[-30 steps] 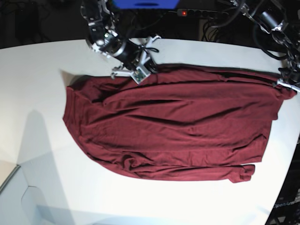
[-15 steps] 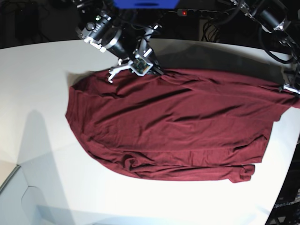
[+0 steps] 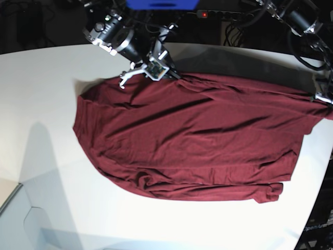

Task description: Layout the t-shirt on the table in an organized manner, then fold the t-shirt properly

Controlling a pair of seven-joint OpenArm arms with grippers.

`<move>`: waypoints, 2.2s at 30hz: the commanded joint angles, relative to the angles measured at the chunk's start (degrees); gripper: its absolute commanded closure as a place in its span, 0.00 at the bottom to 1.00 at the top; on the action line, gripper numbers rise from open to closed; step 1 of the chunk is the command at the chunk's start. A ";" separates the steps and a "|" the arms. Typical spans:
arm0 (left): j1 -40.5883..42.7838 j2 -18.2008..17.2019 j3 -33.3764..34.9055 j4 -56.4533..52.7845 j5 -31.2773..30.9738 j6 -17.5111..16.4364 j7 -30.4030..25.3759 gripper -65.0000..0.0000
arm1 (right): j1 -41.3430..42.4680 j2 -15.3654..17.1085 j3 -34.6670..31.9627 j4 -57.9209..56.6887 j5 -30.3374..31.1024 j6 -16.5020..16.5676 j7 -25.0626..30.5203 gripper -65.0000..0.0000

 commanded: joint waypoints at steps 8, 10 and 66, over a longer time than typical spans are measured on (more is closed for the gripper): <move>-2.83 -2.58 0.04 -2.15 -0.36 0.09 -1.71 1.00 | 3.17 1.06 -1.37 -1.38 1.03 0.09 1.42 1.00; -3.71 -2.67 0.13 -3.74 -0.19 0.09 -1.71 1.00 | 4.67 1.06 -1.37 -2.69 1.03 0.09 1.33 1.00; -19.01 -10.32 17.27 -29.76 5.35 0.97 -13.93 0.99 | 27.61 0.88 3.03 -24.76 1.11 0.09 1.51 1.00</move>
